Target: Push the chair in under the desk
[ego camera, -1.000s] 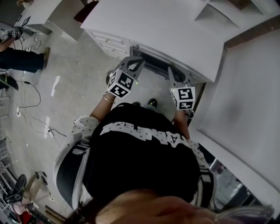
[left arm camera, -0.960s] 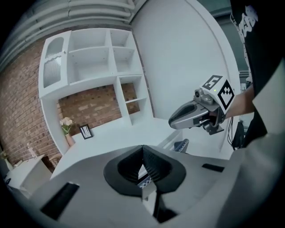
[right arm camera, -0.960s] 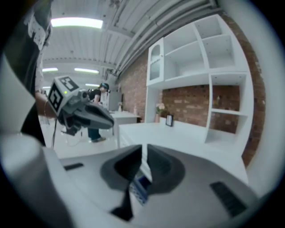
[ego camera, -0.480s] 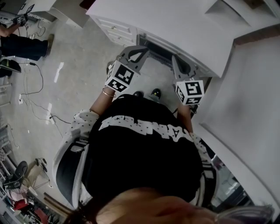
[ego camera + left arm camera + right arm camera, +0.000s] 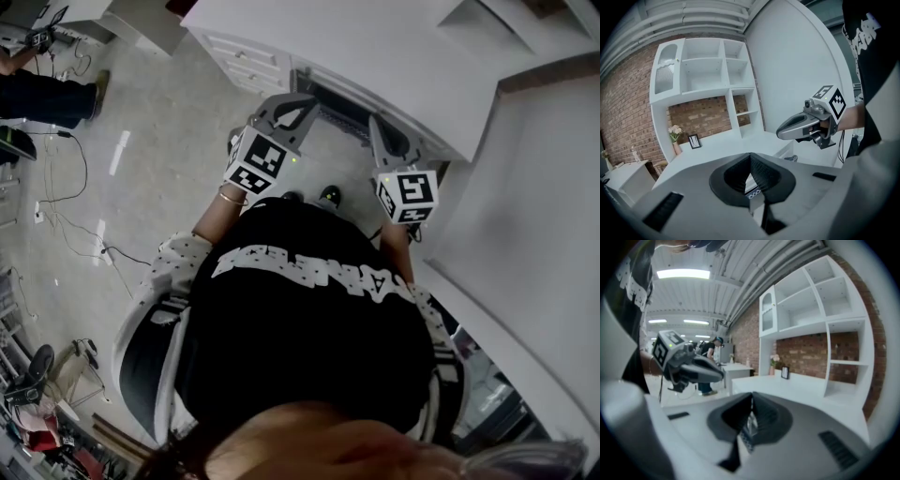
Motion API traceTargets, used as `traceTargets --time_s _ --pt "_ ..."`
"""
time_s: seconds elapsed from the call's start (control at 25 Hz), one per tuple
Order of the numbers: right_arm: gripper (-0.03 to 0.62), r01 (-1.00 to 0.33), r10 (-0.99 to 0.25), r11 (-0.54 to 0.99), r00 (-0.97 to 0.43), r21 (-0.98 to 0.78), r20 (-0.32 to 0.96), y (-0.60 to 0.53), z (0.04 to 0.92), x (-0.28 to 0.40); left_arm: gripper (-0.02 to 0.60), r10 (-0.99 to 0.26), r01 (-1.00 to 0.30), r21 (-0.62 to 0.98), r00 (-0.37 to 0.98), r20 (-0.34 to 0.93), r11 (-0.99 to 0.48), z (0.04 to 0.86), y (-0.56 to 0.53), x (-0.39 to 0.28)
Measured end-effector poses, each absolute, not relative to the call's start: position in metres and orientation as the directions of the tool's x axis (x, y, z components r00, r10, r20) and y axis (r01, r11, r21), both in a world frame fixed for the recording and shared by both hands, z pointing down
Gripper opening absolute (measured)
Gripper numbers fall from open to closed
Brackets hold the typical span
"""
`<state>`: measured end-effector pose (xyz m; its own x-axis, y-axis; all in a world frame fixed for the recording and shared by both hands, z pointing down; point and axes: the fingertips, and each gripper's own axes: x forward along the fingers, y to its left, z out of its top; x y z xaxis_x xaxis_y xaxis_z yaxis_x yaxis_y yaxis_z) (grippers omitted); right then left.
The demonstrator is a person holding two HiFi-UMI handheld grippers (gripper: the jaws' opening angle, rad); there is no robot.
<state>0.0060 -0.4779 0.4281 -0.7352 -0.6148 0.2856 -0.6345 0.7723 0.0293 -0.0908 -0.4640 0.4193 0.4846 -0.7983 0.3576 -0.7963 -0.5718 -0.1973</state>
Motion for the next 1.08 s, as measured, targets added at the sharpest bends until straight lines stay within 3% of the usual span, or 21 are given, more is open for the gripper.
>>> traceTargets --time_s 1.08 --pt "0.031 -0.648 -0.629 0.761 -0.722 0.036 0.287 -0.4704 0.4259 0.0119 0.035 -0.794 -0.785 -0.203 0.504 0.34 -0.585 0.4154 -0.4628 -0.0836"
